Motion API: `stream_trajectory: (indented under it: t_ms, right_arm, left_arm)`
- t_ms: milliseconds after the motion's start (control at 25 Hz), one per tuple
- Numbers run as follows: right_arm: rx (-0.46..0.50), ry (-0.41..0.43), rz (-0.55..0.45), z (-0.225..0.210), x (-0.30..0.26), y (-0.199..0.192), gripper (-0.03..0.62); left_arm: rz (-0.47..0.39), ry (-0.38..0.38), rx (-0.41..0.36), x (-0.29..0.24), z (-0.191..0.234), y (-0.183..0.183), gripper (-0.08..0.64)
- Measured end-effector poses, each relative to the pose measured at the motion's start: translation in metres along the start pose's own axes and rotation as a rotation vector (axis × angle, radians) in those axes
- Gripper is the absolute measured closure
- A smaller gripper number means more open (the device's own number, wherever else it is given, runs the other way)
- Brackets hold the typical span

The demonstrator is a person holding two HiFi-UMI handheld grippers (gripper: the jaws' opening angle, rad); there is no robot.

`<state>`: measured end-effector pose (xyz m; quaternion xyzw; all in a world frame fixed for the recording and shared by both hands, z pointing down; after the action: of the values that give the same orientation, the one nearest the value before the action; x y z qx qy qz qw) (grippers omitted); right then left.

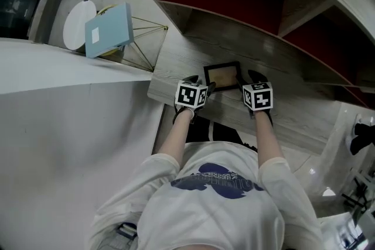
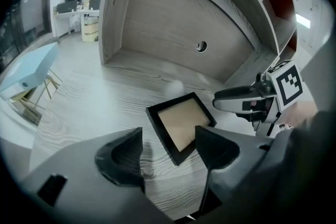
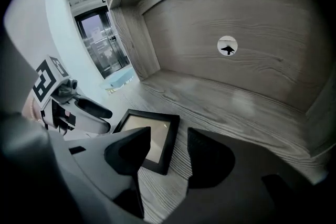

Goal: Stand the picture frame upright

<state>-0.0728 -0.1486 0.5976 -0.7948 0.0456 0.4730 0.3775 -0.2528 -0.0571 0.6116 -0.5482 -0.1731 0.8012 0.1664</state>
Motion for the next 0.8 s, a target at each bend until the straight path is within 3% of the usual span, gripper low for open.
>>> stream_trajectory:
  t_ms: [240, 800]
  right_arm:
    - [0.053, -0.027, 0.072, -0.001, -0.021, -0.005, 0.393]
    - [0.045, 0.006, 0.144, -0.007, -0.037, -0.014, 0.417]
  left_arm:
    - [0.021, 0.011, 0.058, -0.011, 0.003, -0.002, 0.253]
    - [0.039, 0.019, 0.142, -0.027, 0.002, -0.004, 0.255]
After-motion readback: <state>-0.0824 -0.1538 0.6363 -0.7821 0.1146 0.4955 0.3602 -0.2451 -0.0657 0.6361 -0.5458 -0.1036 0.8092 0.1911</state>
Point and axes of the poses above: the fingertips, and each gripper's own axes: x backward along the fingers, z to its left, y out of its top, the point moved 7 cm from there along x, backward along the fingers, and after that the axes turned 5 degrees about -x, right-handed, at the moved point
